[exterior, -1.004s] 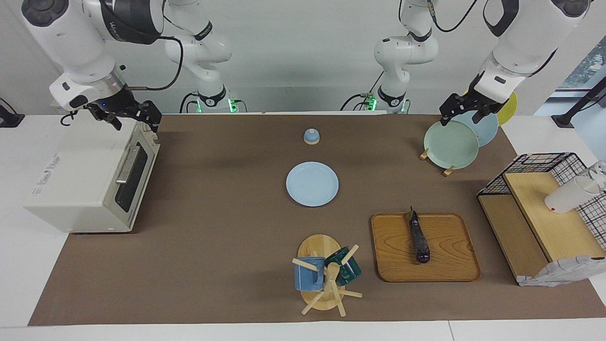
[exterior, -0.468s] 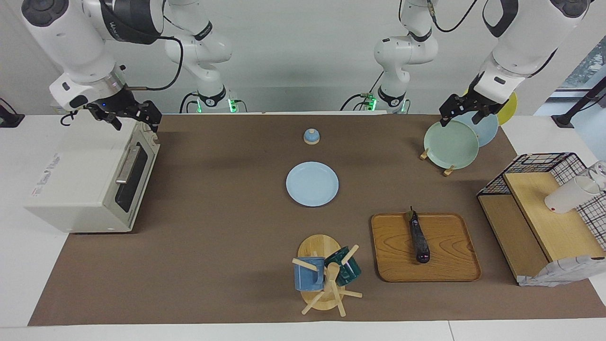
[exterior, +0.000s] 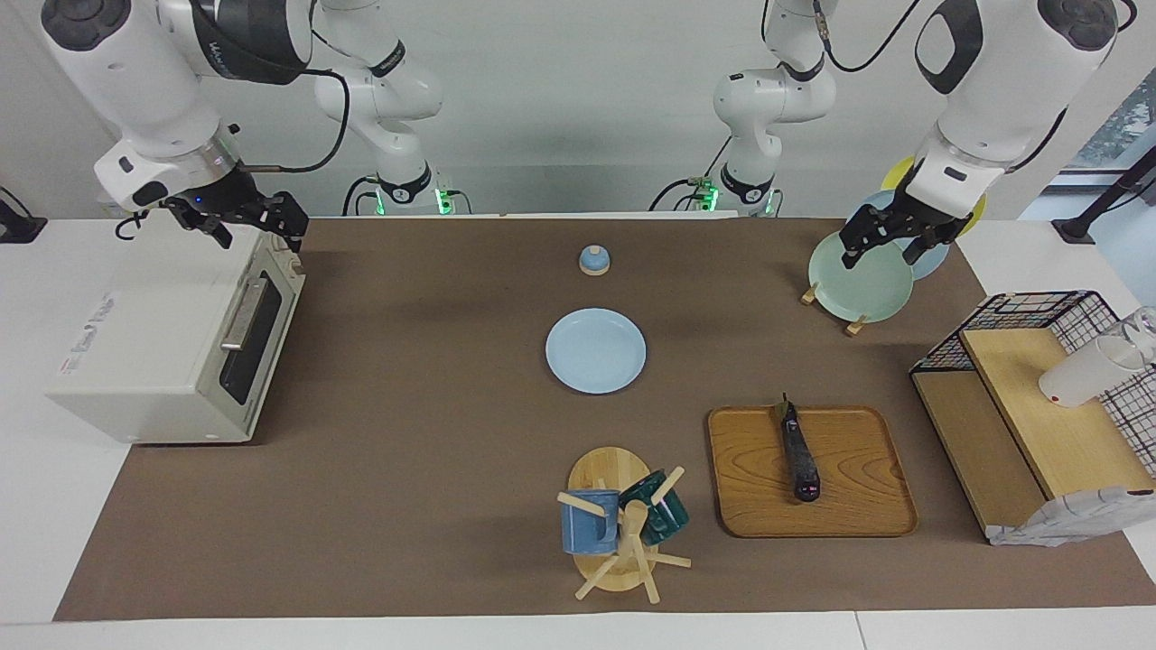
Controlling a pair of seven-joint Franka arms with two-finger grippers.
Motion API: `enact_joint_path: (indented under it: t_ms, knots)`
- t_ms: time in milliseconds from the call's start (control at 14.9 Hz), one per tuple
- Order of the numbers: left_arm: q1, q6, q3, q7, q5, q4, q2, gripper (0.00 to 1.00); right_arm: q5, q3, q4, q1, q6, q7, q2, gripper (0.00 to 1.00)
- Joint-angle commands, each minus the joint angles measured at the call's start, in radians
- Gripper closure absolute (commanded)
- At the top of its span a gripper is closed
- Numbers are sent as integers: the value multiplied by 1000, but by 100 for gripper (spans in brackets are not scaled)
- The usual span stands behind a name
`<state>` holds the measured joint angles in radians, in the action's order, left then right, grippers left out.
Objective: Put eggplant into oven
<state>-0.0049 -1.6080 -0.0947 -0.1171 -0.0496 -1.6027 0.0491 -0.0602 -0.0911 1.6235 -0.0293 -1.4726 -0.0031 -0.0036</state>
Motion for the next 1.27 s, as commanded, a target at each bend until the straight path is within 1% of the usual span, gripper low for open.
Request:
enact_joint_path:
  t_ms: [0,67,201,468,669,736,803,870,937,1004,1071,1138,1204]
  knots:
    - [-1,13,-5,17,2,148,160,0,23,-2,15,6,-14,-2,-15,0]
    - [-1,13,-7,17,2,199,217,0,23,-2,15,6,-14,-2,-15,0]
    - [0,-6,-19,37,1,251,311,0,23,-2,15,6,-14,-2,-15,0]
    - [-1,-134,-33,66,-1,260,435,0,23,-2,16,6,-15,-6,-15,0]
    - [-15,-240,-43,85,-1,294,569,0,23,-2,16,6,-15,-2,-15,0]
    - [-18,-272,-49,85,-1,297,596,0,22,-1,18,2,-17,-14,-15,0]
    - [-20,-311,-51,88,7,293,606,0,25,-1,30,9,-40,-20,-16,0]
    - [-20,-332,-50,96,16,288,612,0,26,-2,62,8,-98,-17,-29,26]
    - [-23,-349,-50,111,33,284,618,0,26,-2,88,12,-148,-27,-36,58]
    - [-32,-378,-50,116,51,268,623,0,26,-2,113,29,-179,-44,-42,82]
    - [-37,-407,-50,117,65,235,621,0,26,-2,133,35,-190,-63,-53,100]
    - [-38,-430,-50,122,76,210,620,0,25,-4,159,32,-202,-55,-59,100]
    - [-35,-429,-51,131,77,205,623,0,22,-4,206,34,-266,-51,-71,100]
